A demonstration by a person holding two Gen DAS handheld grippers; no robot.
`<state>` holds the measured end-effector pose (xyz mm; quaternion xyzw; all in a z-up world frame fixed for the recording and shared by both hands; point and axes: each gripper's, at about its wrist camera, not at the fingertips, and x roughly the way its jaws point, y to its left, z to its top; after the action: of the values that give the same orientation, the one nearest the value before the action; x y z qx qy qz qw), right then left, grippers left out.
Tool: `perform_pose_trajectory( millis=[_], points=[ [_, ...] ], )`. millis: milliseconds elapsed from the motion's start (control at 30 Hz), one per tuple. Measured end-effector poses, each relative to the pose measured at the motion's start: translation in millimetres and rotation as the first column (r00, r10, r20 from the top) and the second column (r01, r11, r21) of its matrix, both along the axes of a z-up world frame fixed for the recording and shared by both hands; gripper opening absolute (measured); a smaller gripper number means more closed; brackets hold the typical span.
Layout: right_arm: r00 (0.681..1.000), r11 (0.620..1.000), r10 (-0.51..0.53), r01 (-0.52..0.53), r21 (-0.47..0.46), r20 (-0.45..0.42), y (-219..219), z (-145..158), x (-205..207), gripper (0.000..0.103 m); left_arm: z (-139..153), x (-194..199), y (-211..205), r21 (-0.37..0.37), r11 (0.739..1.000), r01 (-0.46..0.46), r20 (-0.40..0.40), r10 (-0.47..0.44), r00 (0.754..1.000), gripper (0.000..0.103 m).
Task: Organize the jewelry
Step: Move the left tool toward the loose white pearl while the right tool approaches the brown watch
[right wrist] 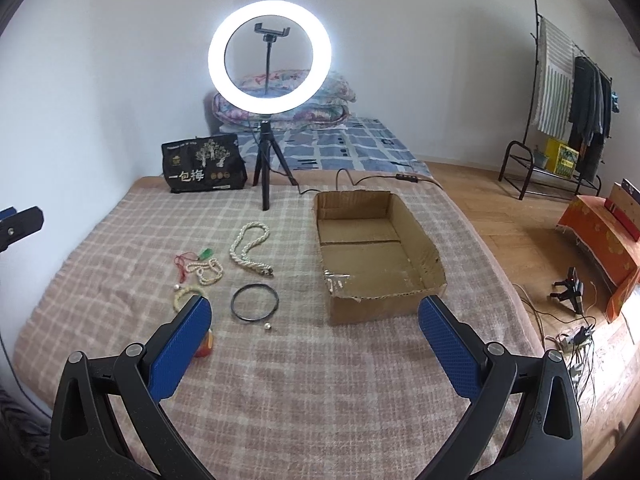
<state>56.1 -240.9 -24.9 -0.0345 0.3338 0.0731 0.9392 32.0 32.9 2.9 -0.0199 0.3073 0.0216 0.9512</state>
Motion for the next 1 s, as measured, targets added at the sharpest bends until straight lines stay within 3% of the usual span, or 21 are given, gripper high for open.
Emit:
perform_pose_trajectory(
  millis=[233,367,533,667,900,1000],
  points=[
    [0.998,0.999,0.048,-0.048,0.008,-0.05,10.0,-9.7,20.9,0.103,-15.7,28.6,18.4,0.024,1.0,0.009,-0.067,-0.007,0.998,0.103],
    [0.991,0.99,0.124,-0.12,0.071,-0.048,14.5,-21.7,37.0,0.103,-25.8,45.2,36.5,-0.018,1.0,0.0,-0.08,-0.002,0.997,0.103],
    [0.98,0.983,0.185,-0.185,0.018,-0.07,33.7,-33.0,45.5,0.103,-45.0,63.8,50.7,-0.059,0.998,0.003,-0.107,-0.009,0.994,0.098],
    [0.959,0.969,0.244,-0.249,-0.014,-0.141,53.1,-45.7,52.1,0.103,-66.7,84.6,54.3,-0.086,0.996,-0.001,-0.191,-0.015,0.982,0.089],
    [0.926,0.958,0.275,-0.287,-0.011,-0.26,75.7,-70.0,67.9,0.103,-95.7,124.8,68.1,-0.121,0.99,-0.071,-0.301,0.031,0.953,0.088],
    [0.912,0.957,0.273,-0.289,-0.008,-0.306,81.7,-78.5,74.9,0.096,-104.2,139.1,72.8,-0.126,0.987,-0.104,-0.338,0.056,0.94,0.084]
  ],
)
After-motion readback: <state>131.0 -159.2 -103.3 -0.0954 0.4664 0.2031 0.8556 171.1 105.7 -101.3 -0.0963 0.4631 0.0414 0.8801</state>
